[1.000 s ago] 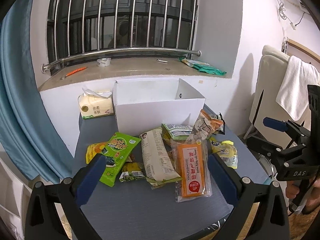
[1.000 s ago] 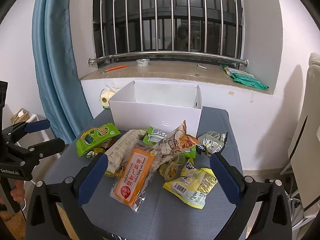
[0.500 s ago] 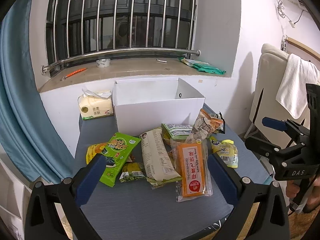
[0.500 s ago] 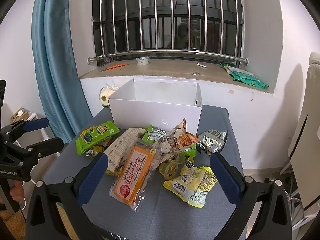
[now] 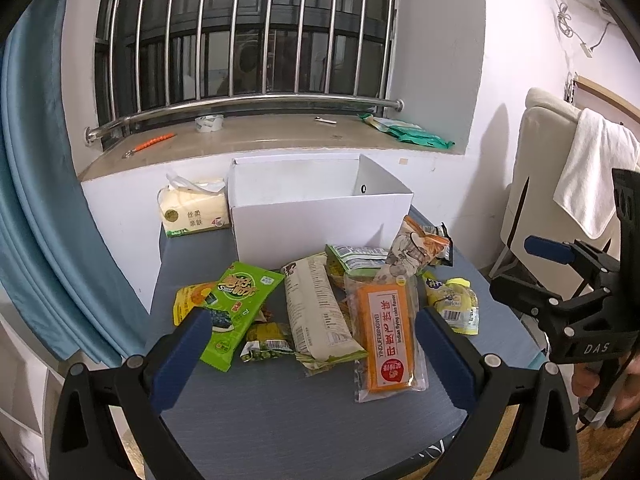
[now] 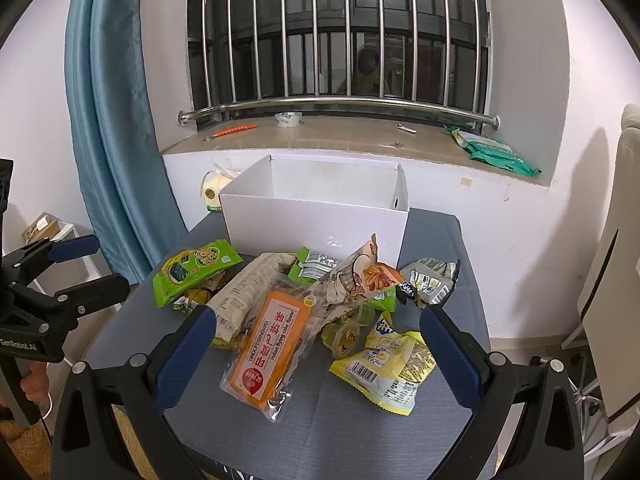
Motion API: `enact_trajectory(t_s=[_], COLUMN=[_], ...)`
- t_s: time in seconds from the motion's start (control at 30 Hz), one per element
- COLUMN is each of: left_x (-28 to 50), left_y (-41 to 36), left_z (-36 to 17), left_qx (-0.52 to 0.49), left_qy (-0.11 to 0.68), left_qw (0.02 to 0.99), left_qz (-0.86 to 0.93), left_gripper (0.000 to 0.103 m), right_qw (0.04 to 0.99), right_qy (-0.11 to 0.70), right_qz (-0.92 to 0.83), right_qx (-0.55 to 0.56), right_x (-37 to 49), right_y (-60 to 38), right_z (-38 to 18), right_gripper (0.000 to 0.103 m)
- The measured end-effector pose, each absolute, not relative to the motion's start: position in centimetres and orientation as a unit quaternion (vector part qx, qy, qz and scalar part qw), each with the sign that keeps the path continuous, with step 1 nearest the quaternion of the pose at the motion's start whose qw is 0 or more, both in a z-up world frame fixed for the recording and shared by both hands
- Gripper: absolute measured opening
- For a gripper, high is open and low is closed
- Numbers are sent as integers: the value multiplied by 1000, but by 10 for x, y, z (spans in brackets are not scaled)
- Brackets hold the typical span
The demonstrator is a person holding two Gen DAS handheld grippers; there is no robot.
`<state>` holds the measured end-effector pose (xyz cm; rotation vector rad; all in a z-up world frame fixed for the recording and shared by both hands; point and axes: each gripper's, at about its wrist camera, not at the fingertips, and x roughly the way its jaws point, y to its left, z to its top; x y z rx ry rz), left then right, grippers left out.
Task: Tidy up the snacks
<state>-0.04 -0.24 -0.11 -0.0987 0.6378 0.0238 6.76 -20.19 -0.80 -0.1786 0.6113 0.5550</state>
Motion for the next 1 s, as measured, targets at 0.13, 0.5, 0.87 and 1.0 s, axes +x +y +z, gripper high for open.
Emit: enact_trajectory(t_s=[0.13,0.5,0.87,1.0], left_x=[-1,-3,-3,-5], left_y=[0,-3,5,8], left_z=[-1,-1,-10,-11], left_qx=[-54,-45,-61,-57], left_qy=[310,289,324,318], left_qw=[949,956,944,946], left_qz=[11,2,-14,-4], left_gripper=[103,103,103,103], right_qw=[912,912,902,894], right_qy=[296,295,321,356], right_qz=[270,273,284,271], right_qx=[-87,-85,-44,-13], right_x=[67,68,97,137], right_y=[-202,-201,-205,-201], right_z=[-9,-10,-32,-52], right_gripper=[103,103,103,103])
